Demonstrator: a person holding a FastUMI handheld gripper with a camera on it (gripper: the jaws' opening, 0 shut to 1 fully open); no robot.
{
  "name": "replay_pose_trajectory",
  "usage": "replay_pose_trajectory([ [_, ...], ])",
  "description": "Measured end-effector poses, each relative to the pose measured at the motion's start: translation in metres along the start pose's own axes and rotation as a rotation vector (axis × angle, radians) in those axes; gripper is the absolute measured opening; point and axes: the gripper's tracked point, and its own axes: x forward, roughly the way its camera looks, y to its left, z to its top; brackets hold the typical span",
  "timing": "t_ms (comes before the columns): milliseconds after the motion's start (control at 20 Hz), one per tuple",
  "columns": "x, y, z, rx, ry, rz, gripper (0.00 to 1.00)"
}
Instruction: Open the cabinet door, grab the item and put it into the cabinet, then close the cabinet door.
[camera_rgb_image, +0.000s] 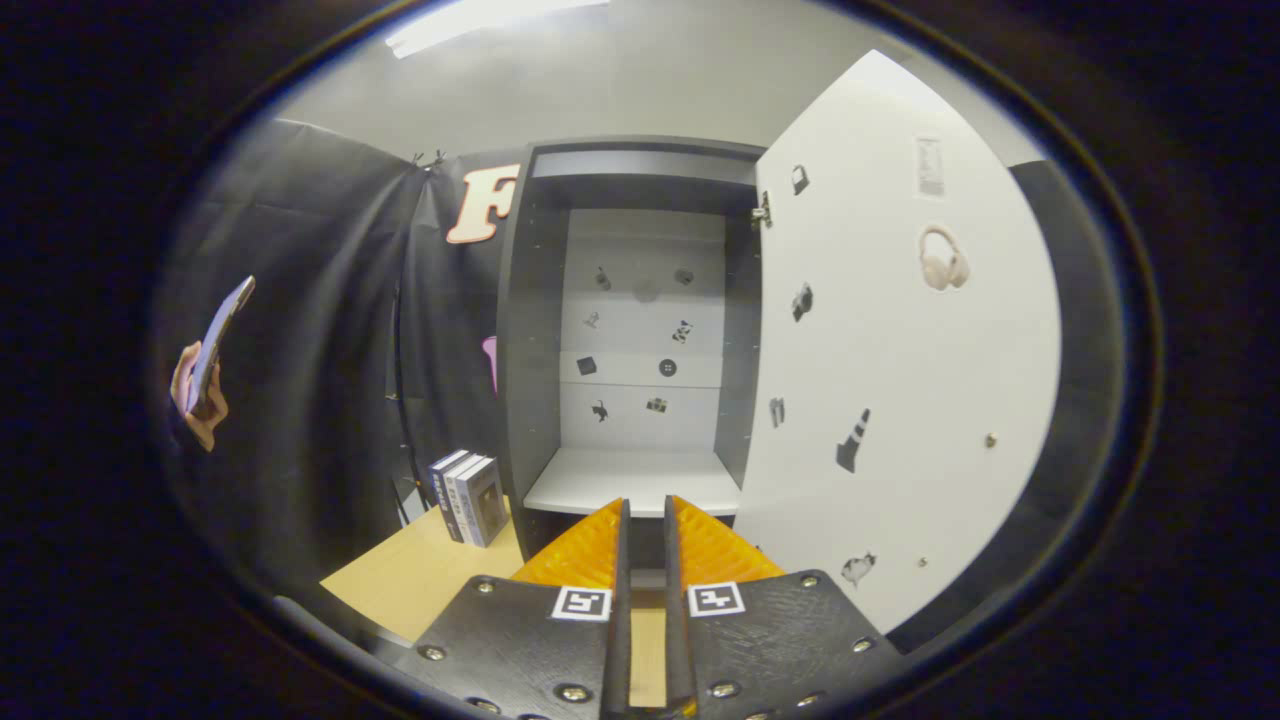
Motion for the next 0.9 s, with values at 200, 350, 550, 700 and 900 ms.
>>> replay_pose_trajectory([
  [200,0.029,0.036,-0.026,-0.013,0.062,0.097,0.14],
  [350,0.048,0.055,-0.059,-0.053,0.124,0.154,0.14],
  [550,0.063,0.067,-0.116,-0.052,0.236,0.212,0.14],
  [700,0.069,0.065,-0.166,-0.067,0.332,0.233,0.14],
  [900,0.067,0.055,-0.243,-0.095,0.507,0.255,0.16],
])
